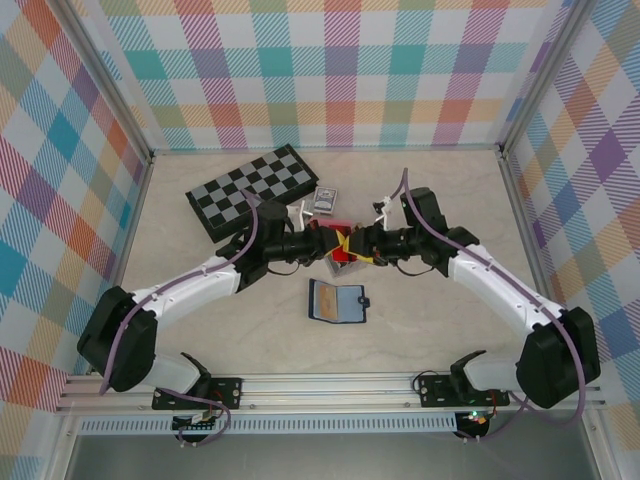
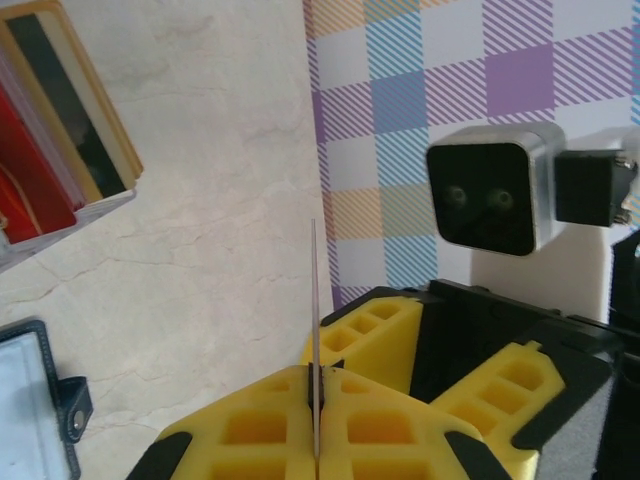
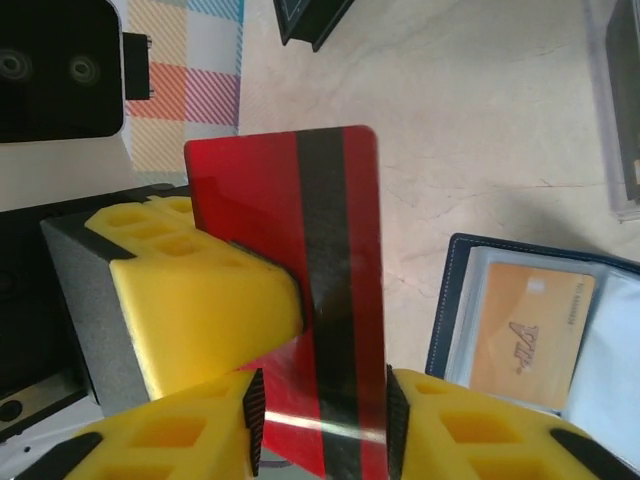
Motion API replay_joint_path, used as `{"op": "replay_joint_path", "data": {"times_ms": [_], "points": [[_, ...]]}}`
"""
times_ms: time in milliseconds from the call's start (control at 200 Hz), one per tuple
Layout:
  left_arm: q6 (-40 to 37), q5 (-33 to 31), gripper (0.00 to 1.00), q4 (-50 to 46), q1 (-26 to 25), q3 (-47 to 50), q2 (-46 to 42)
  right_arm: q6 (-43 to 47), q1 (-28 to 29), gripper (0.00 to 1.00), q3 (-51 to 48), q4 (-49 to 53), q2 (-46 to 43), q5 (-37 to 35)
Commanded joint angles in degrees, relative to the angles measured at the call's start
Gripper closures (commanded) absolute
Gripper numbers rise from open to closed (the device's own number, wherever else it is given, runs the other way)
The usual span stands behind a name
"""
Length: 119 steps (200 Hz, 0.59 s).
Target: Put the credit cards into the card holder
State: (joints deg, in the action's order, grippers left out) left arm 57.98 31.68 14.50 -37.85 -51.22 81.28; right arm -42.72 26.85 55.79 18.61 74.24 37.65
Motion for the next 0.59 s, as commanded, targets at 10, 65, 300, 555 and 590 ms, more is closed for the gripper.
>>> {"op": "replay_joint_path", "data": {"times_ms": [10, 65, 300, 555, 590], "points": [[2.57, 2.64, 0.97, 5.76, -0.48, -1.06, 0.48, -1.52, -1.79, 0.74, -1.55, -4.71, 0.56, 5.20], [2.73, 2.68, 0.96, 5.52, -0.39, -1.14, 0.22, -2.25, -2.98, 0.79, -2.53, -5.90, 0.09, 5.80], [3.16, 1.86, 0.76, 4.17, 0.14, -0.21, -0.57, -4.29, -5.16, 0.94, -4.88, -8.27, -1.67, 6.10], [3.36, 1.26, 0.75, 4.28, -0.01, 1.76, -2.11, -13.61, -5.49, 0.95, -10.61, -17.16, -3.04, 1.84], [3.46, 1.18, 0.76, 4.39, -0.04, 1.84, -2.17, -14.19, -5.50, 0.95, -10.91, -17.77, -3.05, 1.60]]}}
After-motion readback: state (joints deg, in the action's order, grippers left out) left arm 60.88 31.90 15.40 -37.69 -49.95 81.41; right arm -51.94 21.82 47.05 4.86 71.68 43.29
